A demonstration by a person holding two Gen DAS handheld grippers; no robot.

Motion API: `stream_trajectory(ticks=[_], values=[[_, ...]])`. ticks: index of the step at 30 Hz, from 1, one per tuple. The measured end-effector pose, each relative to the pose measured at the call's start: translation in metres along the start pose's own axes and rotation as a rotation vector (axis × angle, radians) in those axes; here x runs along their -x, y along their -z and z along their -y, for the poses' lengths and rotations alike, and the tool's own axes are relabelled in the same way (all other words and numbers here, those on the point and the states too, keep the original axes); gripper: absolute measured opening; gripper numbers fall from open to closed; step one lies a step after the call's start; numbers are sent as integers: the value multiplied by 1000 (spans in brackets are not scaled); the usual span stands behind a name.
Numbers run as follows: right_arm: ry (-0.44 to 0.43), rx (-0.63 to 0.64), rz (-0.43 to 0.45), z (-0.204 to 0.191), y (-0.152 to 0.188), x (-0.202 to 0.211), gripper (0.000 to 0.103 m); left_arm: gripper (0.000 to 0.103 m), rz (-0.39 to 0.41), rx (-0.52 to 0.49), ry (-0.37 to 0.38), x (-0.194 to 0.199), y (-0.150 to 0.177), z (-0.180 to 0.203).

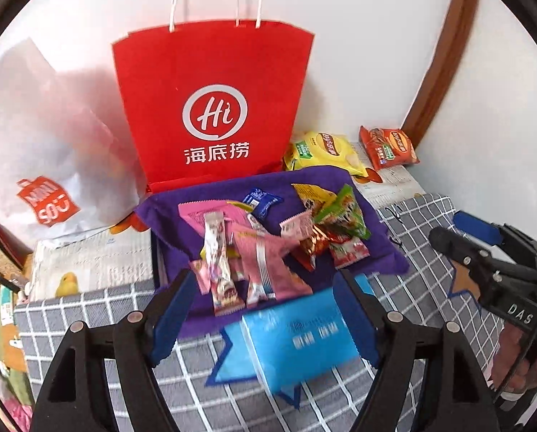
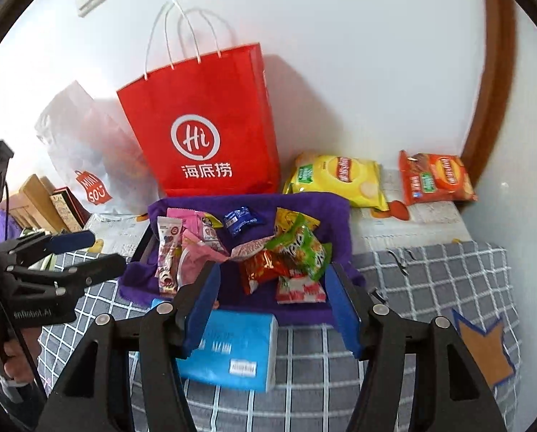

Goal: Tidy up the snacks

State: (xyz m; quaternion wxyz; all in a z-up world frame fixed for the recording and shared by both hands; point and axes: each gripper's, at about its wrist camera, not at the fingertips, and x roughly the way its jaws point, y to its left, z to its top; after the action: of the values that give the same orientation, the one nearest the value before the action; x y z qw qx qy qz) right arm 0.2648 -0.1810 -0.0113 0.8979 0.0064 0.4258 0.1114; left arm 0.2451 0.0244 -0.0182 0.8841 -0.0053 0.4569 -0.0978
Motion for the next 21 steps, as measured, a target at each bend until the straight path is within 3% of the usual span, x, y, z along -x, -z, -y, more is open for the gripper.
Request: stream_trajectory(ticks=[2,13,15,18,21], values=[[25,1,22,-2,7,15,70,79,16,1,-4,14,9,4],[56,-49,8,-1,55,67,71,84,115,15,-13,77,56,23],[50,-53,8,0,61,73,75,87,136,0,-19,86,63,28],[68,-41,24,-4,70,86,88,97,170,-8,-50,98,72,34],[91,-19,54,-10,77,97,97,98,181,16,-47,106,80,36]])
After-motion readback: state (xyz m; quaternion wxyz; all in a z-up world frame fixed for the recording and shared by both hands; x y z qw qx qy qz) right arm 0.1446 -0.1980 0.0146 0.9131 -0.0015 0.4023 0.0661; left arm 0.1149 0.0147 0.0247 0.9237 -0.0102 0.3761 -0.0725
